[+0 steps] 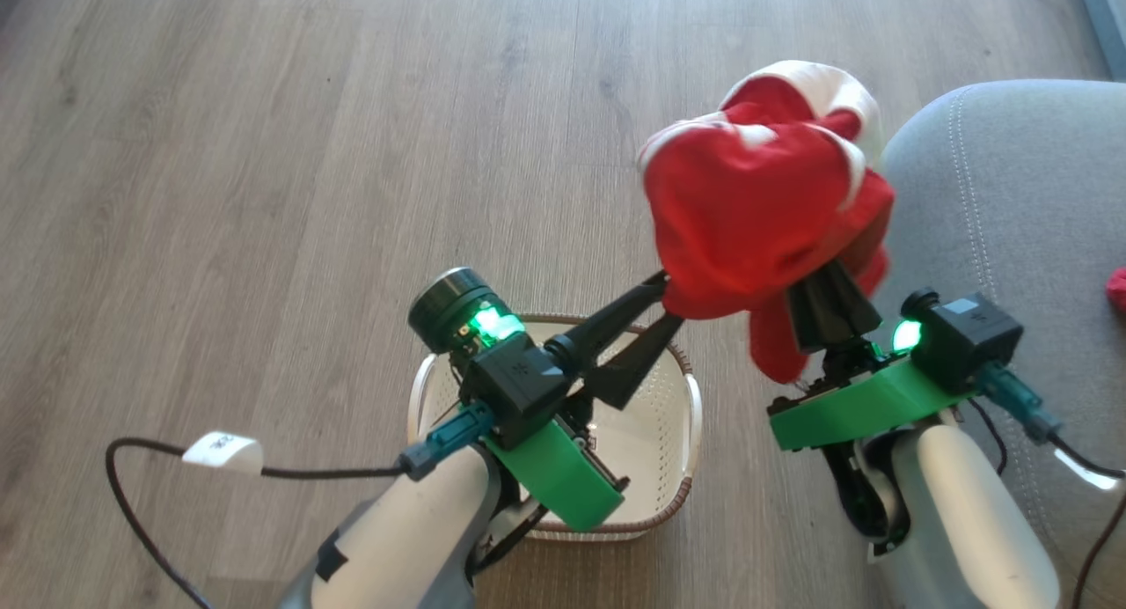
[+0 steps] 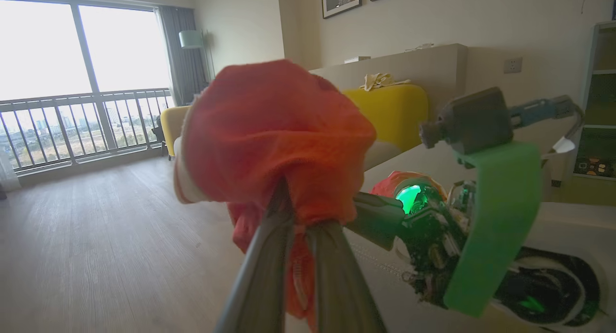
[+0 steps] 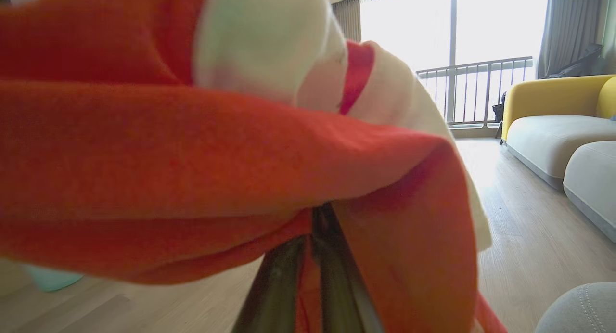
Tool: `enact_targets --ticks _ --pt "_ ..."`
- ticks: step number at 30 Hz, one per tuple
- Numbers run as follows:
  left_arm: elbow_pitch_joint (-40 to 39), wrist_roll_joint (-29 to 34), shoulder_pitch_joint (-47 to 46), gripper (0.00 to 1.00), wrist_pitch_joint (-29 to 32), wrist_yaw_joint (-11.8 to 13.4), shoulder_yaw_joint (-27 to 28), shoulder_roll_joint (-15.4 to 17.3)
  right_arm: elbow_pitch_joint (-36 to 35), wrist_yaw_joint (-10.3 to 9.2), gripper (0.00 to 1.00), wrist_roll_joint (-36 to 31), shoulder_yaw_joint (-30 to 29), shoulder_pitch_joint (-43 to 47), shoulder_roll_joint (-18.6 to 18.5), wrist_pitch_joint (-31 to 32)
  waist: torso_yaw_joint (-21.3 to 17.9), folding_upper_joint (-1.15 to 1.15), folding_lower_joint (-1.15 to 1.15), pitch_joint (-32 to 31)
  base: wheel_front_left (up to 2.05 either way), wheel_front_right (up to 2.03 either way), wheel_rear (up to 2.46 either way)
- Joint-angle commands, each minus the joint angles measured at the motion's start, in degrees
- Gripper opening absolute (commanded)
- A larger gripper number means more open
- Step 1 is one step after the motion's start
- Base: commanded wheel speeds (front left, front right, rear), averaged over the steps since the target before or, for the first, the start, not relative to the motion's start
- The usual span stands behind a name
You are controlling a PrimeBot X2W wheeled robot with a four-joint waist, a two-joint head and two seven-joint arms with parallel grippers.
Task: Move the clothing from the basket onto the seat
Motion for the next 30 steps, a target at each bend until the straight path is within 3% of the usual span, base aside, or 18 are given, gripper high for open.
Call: enact_targets --ticks 1,13,15,16,17,30 --pt "-1.3 -0.1 -1.3 0.00 -0.3 -0.1 2.2 0.9 -2.7 -0.01 0.00 0.6 0.4 -1.2 0.9 -0.4 -0.1 0.00 0.00 0.1 0.00 0.00 0.00" --pt "-2.6 -0.2 -1.9 0.01 -0.3 -0.1 0.5 1.5 -9.9 -0.01 0.00 3.2 -3.2 -2.2 0.9 -0.4 0.2 0.00 0.00 1.1 0.00 0.00 0.00" --pt "-2.7 -0.3 -2.0 0.46 -0.3 -0.1 0.2 1.6 -10.6 -0.01 0.00 3.5 -3.4 -2.1 0.9 -0.4 0.3 0.00 0.00 1.2 0.00 0.00 0.00" --pt "-2.7 -0.3 -2.0 0.82 -0.3 -0.1 0.2 1.7 -10.9 -0.01 0.00 3.7 -3.5 -2.1 0.9 -0.4 0.4 0.00 0.00 1.2 0.00 0.00 0.00" --pt "-2.7 -0.2 -1.9 0.98 -0.3 -0.1 0.4 1.7 -11.2 -0.01 0.00 3.9 -3.6 -2.1 0.9 -0.4 0.4 0.00 0.00 1.2 0.00 0.00 0.00" --pt "0.4 0.2 -0.9 1.00 -0.3 -0.1 1.3 2.1 -12.2 -0.01 0.00 4.0 -5.9 -3.6 0.9 -0.4 0.1 0.00 0.00 1.7 0.00 0.00 0.00"
